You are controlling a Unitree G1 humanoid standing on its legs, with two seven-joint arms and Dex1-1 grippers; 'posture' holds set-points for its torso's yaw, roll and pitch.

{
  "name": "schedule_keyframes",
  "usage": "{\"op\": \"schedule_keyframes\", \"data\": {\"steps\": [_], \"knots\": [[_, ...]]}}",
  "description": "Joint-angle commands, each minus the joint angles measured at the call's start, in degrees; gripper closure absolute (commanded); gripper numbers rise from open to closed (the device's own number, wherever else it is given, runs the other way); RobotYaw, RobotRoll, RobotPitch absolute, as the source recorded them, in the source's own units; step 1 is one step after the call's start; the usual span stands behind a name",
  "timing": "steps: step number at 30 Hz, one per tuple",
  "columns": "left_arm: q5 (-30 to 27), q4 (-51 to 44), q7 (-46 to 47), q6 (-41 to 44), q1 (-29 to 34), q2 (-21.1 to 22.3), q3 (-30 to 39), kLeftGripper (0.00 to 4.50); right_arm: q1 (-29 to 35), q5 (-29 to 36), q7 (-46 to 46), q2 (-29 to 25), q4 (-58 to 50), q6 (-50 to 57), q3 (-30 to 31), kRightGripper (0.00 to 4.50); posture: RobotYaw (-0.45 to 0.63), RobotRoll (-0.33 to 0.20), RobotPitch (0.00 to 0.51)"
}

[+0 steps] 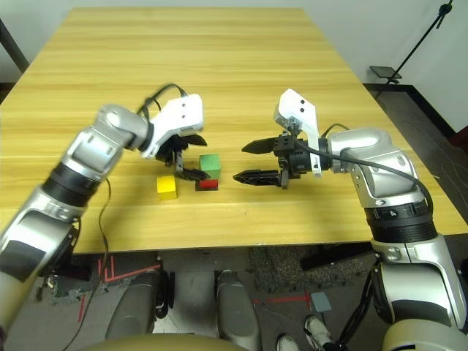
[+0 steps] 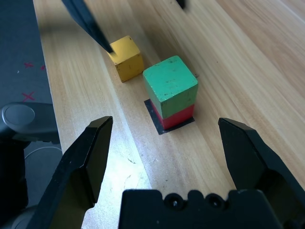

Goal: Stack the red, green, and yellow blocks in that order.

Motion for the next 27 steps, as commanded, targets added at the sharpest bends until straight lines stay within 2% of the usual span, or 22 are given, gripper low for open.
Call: {"op": "schedule_keyframes", "data": {"steps": [1,4,15,19,22,27], "knots": [[-1.5,-4.7,-1.1,2.1,4.7,4.4,-1.4,0.03,-1.4,0.5,0.4,0.1,0.6,-0.2,0.3,0.00,0.18,-0.128,0.082],[-1.3,-5.2,-0.3,1.3,7.6,6.5,-2.1,0.03,-2.1,0.4,0.6,0.3,1.3,-0.4,0.8,0.00,0.18,-0.135,0.081],[0.6,4.8,6.9,-7.0,10.6,0.5,-3.4,0.03,-3.1,0.4,0.8,0.4,1.5,-0.1,1.3,0.00,0.18,-0.149,0.078],[2.1,7.4,6.9,-8.8,11.2,0.3,-5.1,0.03,-2.6,0.7,0.4,0.3,0.7,0.5,1.0,0.00,0.16,-0.150,0.082],[1.8,6.3,7.0,-5.1,10.5,0.4,-4.9,0.59,-1.9,1.0,-0.1,-0.1,-0.1,0.9,0.5,0.00,0.15,-0.146,0.082],[-1.0,2.0,6.0,3.5,5.1,-0.2,-3.0,2.32,-1.1,1.4,-0.9,-0.2,-0.8,1.2,0.1,0.00,0.15,-0.140,0.080]]}}
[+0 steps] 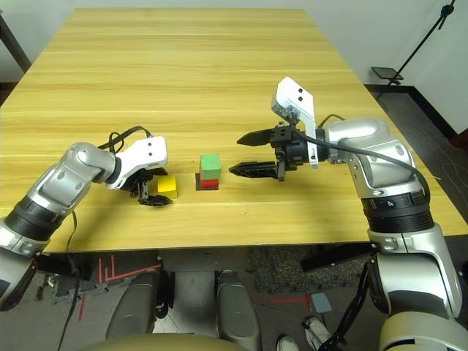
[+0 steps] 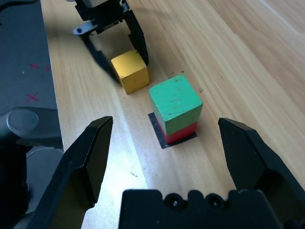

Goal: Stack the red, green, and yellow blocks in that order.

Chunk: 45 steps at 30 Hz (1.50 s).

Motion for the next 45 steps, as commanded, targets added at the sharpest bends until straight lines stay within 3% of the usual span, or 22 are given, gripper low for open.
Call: {"op": "schedule_keyframes", "data": {"steps": [1,8,15,21,28,45], "knots": [[-3.0,-4.3,-1.0,6.3,-5.5,-0.7,1.8,2.55,0.4,0.4,-0.7,-0.6,-1.1,0.4,-0.6,0.00,0.15,-0.135,0.078],[-7.4,-5.7,-3.7,14.2,-19.9,-0.6,1.3,2.55,0.7,0.5,-1.0,-0.8,-0.6,-0.1,-0.7,0.00,0.17,-0.112,0.074],[-6.1,2.5,-3.1,11.1,-25.7,-3.8,-3.1,2.55,1.0,0.6,-1.8,0.0,-0.5,-0.2,-0.4,0.00,0.16,-0.097,0.070],[-3.8,12.5,-2.7,6.1,-27.4,-8.6,-6.6,2.55,2.0,1.0,-2.5,0.4,-1.3,0.0,-0.6,0.00,0.14,-0.088,0.072],[-2.2,15.8,-2.7,3.7,-27.3,-12.1,-7.6,2.55,3.5,1.7,-3.2,0.2,-3.5,1.1,-1.1,0.00,0.12,-0.085,0.079],[-1.4,14.3,-2.8,3.2,-26.0,-13.5,-7.9,2.55,3.0,1.2,-3.4,0.8,-2.5,1.0,-0.6,0.00,0.13,-0.084,0.090]]}}
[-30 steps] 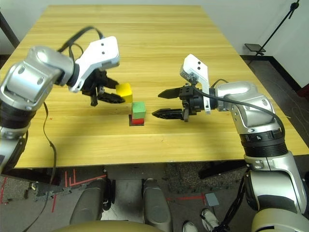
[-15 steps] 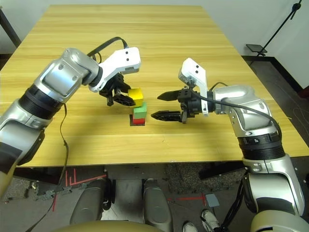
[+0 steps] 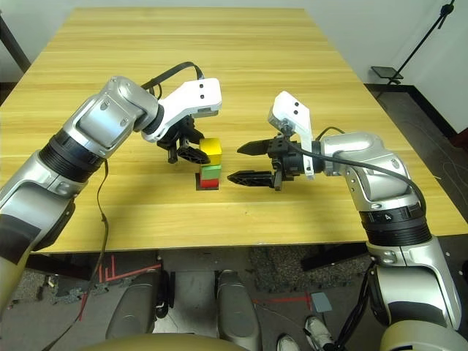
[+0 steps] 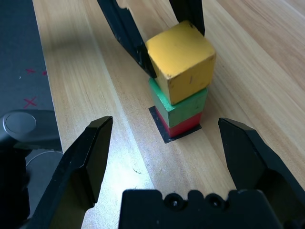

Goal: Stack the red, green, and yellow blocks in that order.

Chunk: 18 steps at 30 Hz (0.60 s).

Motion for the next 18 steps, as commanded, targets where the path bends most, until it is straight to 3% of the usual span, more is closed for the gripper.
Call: {"op": "schedule_keyframes", "data": {"steps": [1,12,18], "knots": [[0.8,-0.8,0.2,-1.1,0.2,-0.6,-0.7,2.55,-0.2,0.5,-0.1,0.1,0.2,-0.1,-0.1,0.00,0.13,-0.084,0.090],[0.6,-2.4,0.2,-0.2,1.4,-0.4,-0.8,2.55,-0.3,0.5,-0.1,0.1,0.3,0.3,-0.1,0.00,0.14,-0.088,0.093],[-0.8,-5.3,2.4,2.4,2.7,-0.4,2.0,0.50,-0.8,0.8,0.2,0.3,1.2,-0.2,-0.6,0.00,0.17,-0.102,0.082]]}}
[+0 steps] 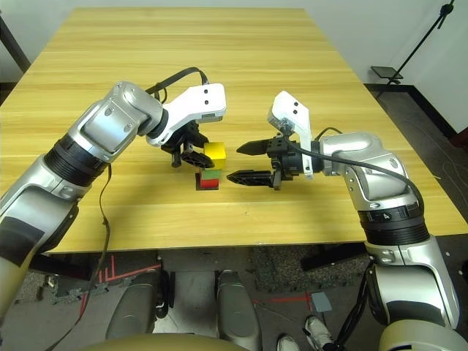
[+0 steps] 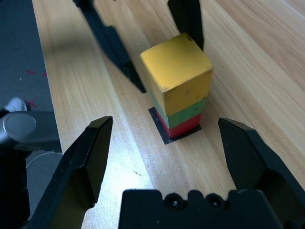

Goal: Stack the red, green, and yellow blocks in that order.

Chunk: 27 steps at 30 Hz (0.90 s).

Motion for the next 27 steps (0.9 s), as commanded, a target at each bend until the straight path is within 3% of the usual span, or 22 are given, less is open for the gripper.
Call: {"op": "schedule_keyframes", "data": {"steps": [1,4,9,11,13,16,20,22,27], "knots": [[-1.7,-4.2,1.8,2.9,1.5,0.1,3.5,0.16,-0.9,1.4,0.2,0.2,1.1,0.1,-1.3,0.00,0.17,-0.105,0.077],[-5.8,-10.9,5.0,8.6,2.5,0.3,11.5,0.07,-3.5,4.2,-1.1,0.7,4.0,2.1,-5.6,0.00,0.19,-0.114,0.073],[-11.1,-22.0,18.7,18.9,5.8,-3.4,33.7,0.07,-8.0,3.4,-8.5,-0.6,14.3,0.3,-13.9,0.00,0.19,-0.129,0.071],[-9.7,-26.9,26.5,18.2,12.6,-4.4,43.1,0.07,-6.3,2.2,-14.8,-0.1,20.2,-2.8,-18.7,0.00,0.18,-0.134,0.073],[-8.4,-29.8,32.3,15.9,20.1,-4.8,48.0,0.07,-4.2,1.8,-19.7,1.2,25.1,-6.0,-22.6,0.00,0.17,-0.137,0.073],[-4.8,-30.1,38.6,5.0,31.6,-4.1,48.5,0.07,-1.1,1.6,-21.3,3.7,31.9,-15.1,-25.9,0.00,0.15,-0.143,0.072],[-1.0,-25.2,50.9,-17.4,43.0,-9.6,52.9,0.07,0.3,-0.1,-28.0,6.3,42.6,-28.1,-29.9,0.00,0.13,-0.145,0.085],[0.6,-22.3,55.8,-26.6,46.3,-11.3,53.3,0.07,-0.3,-1.2,-30.9,6.1,48.7,-35.1,-31.0,0.00,0.14,-0.142,0.087],[0.9,-17.3,59.4,-37.6,49.7,-12.4,51.4,0.07,-2.5,-3.2,-34.4,3.9,60.1,-47.3,-32.1,0.00,0.13,-0.156,0.093]]}}
